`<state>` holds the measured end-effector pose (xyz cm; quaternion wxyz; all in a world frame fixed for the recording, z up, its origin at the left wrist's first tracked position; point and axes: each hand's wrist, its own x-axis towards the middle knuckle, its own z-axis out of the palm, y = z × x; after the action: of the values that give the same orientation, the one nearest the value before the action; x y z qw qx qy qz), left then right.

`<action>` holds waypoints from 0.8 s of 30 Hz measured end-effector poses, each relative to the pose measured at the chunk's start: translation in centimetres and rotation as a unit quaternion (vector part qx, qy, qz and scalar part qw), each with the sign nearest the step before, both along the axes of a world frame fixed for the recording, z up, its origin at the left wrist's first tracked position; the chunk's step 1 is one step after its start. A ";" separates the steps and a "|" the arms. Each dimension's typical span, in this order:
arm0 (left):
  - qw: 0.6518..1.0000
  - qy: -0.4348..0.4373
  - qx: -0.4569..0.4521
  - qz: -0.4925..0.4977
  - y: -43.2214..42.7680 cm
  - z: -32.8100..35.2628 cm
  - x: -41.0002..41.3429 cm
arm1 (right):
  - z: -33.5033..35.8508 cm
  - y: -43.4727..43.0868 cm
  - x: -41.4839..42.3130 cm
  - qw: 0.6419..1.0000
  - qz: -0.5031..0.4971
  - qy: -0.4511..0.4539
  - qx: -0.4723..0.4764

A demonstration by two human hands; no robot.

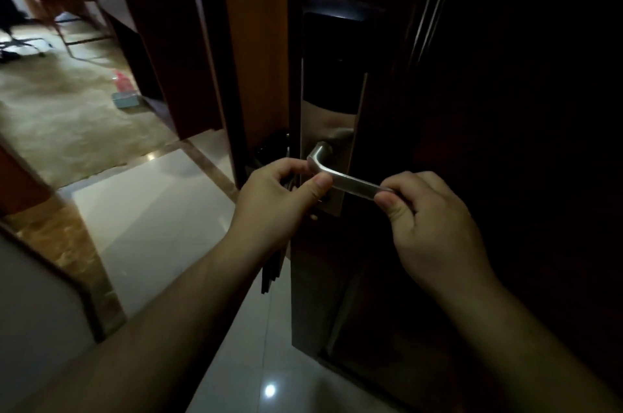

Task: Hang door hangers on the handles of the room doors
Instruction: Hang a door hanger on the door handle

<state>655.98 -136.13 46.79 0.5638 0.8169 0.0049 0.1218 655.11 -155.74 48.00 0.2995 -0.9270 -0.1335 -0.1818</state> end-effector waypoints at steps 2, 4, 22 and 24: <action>1.000 0.008 0.002 -0.022 0.1 0.0 0.8 | 0.3 0.1 0.2 0.999 -0.024 0.019 -0.013; 0.999 0.016 0.002 -0.040 0.2 0.0 1.6 | 0.6 0.3 0.7 0.999 -0.033 0.028 -0.017; 0.996 0.068 -0.016 -0.046 -1.3 1.3 9.2 | 0.1 -0.7 7.9 0.998 -0.053 0.025 -0.013; 0.996 0.069 -0.024 -0.054 -1.4 1.2 10.1 | 0.2 -0.7 8.5 0.997 -0.064 0.029 -0.018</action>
<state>666.09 -137.50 47.96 0.5871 0.8088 0.0024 0.0337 663.65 -156.44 48.16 0.2740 -0.9439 -0.0680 -0.1714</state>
